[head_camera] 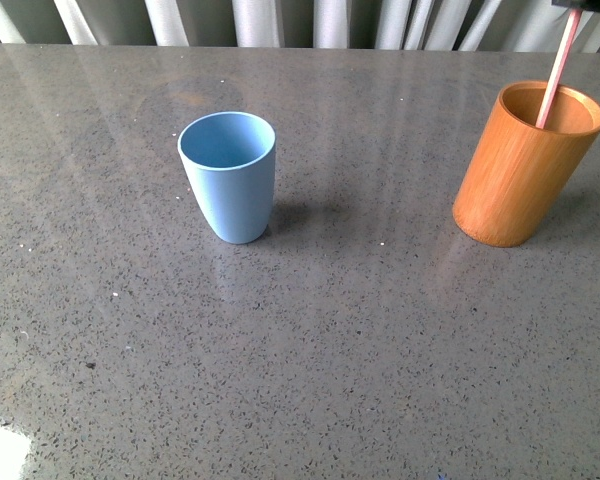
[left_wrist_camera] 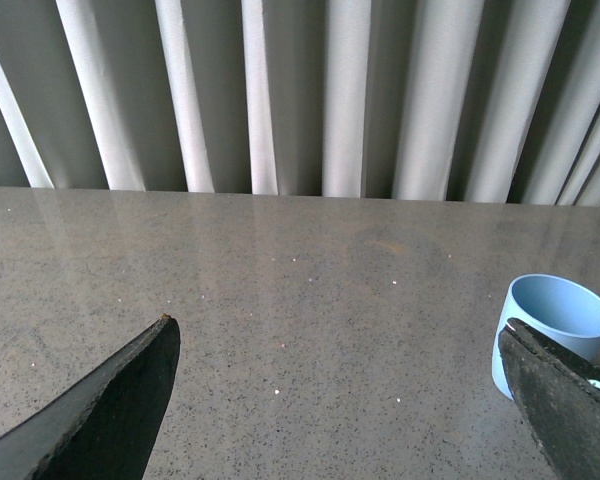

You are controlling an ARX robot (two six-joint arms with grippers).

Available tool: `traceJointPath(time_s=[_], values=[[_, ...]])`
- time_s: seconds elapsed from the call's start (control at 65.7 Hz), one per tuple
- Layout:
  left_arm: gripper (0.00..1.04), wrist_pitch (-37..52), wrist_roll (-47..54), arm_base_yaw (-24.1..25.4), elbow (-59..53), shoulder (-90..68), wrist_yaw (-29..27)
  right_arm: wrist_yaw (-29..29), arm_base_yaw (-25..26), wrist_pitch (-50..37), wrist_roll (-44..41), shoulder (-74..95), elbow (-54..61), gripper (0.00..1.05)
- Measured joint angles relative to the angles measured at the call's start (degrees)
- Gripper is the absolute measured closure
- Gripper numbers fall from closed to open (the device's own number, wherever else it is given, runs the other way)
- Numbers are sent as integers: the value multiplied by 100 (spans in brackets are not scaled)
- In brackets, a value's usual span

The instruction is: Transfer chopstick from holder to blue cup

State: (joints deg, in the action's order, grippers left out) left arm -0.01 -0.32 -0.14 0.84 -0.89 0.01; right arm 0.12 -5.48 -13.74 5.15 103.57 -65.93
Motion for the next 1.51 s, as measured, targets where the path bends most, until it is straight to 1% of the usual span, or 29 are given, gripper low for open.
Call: traceJointPath(time_s=[0.122, 0.274, 0.365, 0.487, 0.624, 0.822, 1.02, 1.096, 1.218, 1.507], values=[[9, -2, 0, 0, 0, 0, 0, -122, 129, 55, 46, -374, 4, 102], [9, 0, 0, 0, 0, 0, 0, -319, 278, 251, 299, -1058, -15, 102], [9, 0, 0, 0, 0, 0, 0, -422, 267, 385, 446, -1471, -125, 102], [9, 0, 0, 0, 0, 0, 0, -424, 162, 452, 577, -1773, -192, 102], [9, 0, 0, 0, 0, 0, 0, -398, -105, 476, 704, -1996, -192, 102], [9, 0, 0, 0, 0, 0, 0, -197, -675, 442, 979, -2050, -192, 102], [9, 0, 0, 0, 0, 0, 0, 155, -1303, 284, 1298, -1867, -247, 102], [9, 0, 0, 0, 0, 0, 0, 310, -1646, 219, 1390, -1663, -341, 102], [9, 0, 0, 0, 0, 0, 0, 564, -2044, 79, 1596, -1246, -560, 102], [9, 0, 0, 0, 0, 0, 0, 872, -2302, -122, 1816, -743, -929, 102]])
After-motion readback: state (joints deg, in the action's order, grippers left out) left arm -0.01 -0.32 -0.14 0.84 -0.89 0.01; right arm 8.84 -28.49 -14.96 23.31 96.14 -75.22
